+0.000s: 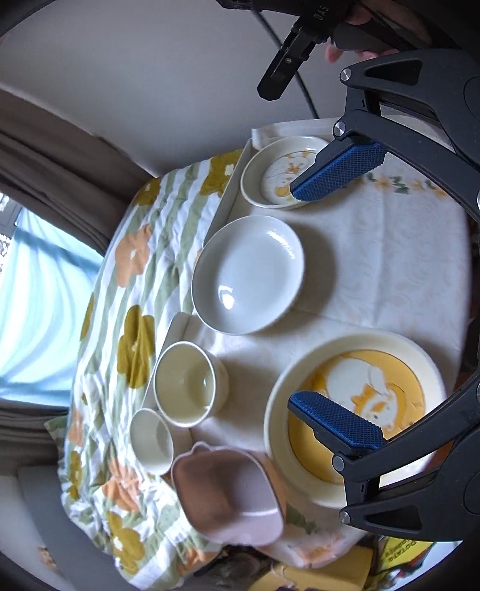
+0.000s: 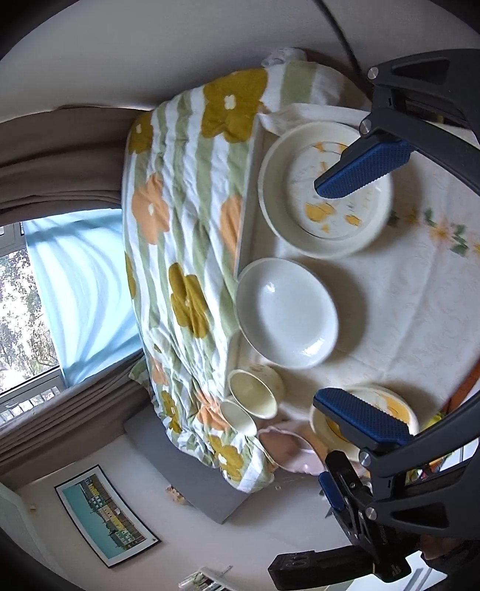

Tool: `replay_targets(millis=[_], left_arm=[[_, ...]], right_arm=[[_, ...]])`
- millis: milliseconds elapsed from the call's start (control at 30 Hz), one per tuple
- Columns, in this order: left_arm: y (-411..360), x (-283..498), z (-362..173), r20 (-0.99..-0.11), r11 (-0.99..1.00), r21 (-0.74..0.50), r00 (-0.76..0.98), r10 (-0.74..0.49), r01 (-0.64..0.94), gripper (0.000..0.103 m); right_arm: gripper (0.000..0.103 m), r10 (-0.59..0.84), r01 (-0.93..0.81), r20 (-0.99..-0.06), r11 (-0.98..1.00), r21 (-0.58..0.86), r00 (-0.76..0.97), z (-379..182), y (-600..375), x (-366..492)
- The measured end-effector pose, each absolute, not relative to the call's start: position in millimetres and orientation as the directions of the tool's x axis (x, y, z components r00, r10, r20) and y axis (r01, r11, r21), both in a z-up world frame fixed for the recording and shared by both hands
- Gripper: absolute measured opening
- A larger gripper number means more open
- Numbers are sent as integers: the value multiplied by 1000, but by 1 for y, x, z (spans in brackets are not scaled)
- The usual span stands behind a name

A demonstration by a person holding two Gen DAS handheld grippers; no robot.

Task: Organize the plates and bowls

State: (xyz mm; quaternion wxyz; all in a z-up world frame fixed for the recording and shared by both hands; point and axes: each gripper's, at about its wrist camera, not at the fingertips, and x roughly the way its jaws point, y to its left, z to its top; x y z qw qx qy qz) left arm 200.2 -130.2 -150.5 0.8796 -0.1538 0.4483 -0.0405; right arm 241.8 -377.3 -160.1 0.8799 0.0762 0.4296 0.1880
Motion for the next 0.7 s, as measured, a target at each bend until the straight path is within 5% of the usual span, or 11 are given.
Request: replay_targets(millis=[267, 700], left_arm=[[-125, 281, -221, -839, 915, -381, 466, -280, -135, 99], [-113, 325, -293, -915, 934, -326, 296, -273, -144, 54]], right_arm=[[101, 413, -300, -809, 903, 306, 419, -220, -359, 337], [41, 378, -447, -904, 856, 259, 199, -303, -325, 396]])
